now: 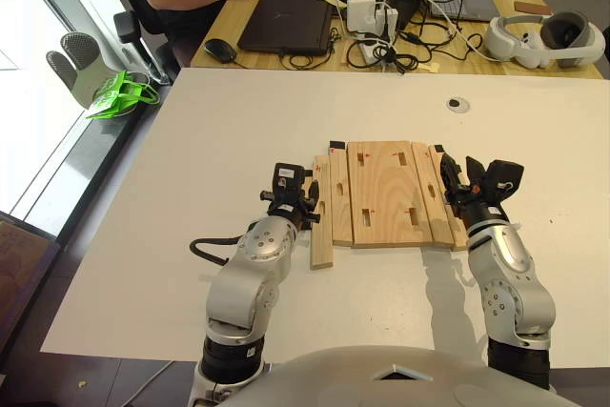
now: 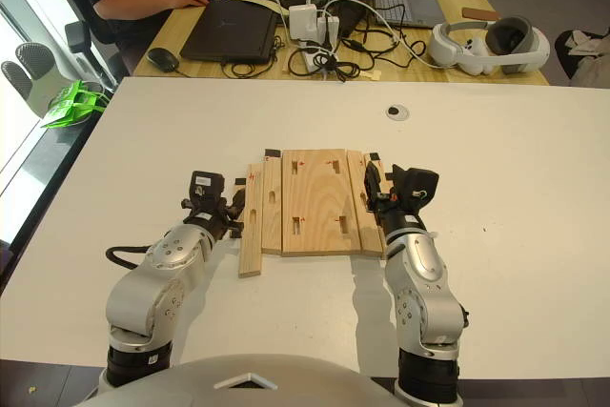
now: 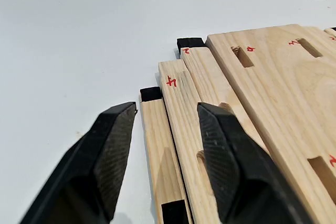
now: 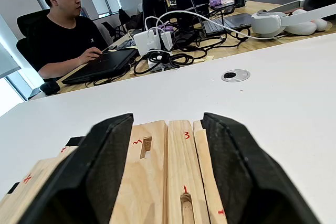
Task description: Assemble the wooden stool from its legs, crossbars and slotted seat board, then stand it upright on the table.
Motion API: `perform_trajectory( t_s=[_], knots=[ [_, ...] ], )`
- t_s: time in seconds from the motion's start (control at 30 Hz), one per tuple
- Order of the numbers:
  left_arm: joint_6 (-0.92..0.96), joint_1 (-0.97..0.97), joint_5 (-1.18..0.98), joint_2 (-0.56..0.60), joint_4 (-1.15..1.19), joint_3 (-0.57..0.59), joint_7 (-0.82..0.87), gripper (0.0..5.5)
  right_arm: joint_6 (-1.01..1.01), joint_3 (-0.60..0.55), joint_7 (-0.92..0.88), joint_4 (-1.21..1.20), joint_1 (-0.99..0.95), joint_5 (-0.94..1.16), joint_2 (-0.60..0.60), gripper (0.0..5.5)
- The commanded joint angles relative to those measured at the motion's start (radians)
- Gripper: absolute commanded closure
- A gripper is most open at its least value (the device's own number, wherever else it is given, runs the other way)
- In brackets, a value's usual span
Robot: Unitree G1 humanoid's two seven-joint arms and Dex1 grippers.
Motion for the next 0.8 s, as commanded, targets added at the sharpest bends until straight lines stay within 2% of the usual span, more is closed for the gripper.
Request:
perform_trajectory(
  t_s=[0.03,0.17,0.3,0.4,0.5,0.8],
  knots=[
    [0.022,-0.018,0.010,-0.002,-0.013,0.005,-0.002,3.32,0.005,0.000,-0.005,0.003,-0.012,-0.005,0.004,3.00],
    [-0.023,-0.035,-0.004,-0.039,-0.004,0.047,0.002,3.32,0.010,0.002,-0.009,0.002,-0.018,-0.004,0.008,3.00],
    [-0.402,0.074,-0.028,-0.101,0.063,0.091,-0.012,3.32,0.017,0.009,0.000,0.016,-0.032,0.012,0.018,3.00],
    [-0.543,0.075,-0.023,-0.124,0.142,0.097,-0.005,3.32,0.026,-0.005,0.005,0.021,-0.029,0.034,0.030,3.00],
    [-0.605,0.063,-0.066,-0.151,0.214,0.140,0.004,3.32,0.033,-0.023,0.004,0.018,-0.018,0.065,0.042,3.00],
    [-0.655,0.041,-0.072,-0.138,0.271,0.114,0.011,3.32,0.059,-0.036,0.001,0.007,-0.013,0.100,0.038,3.00]
  ],
)
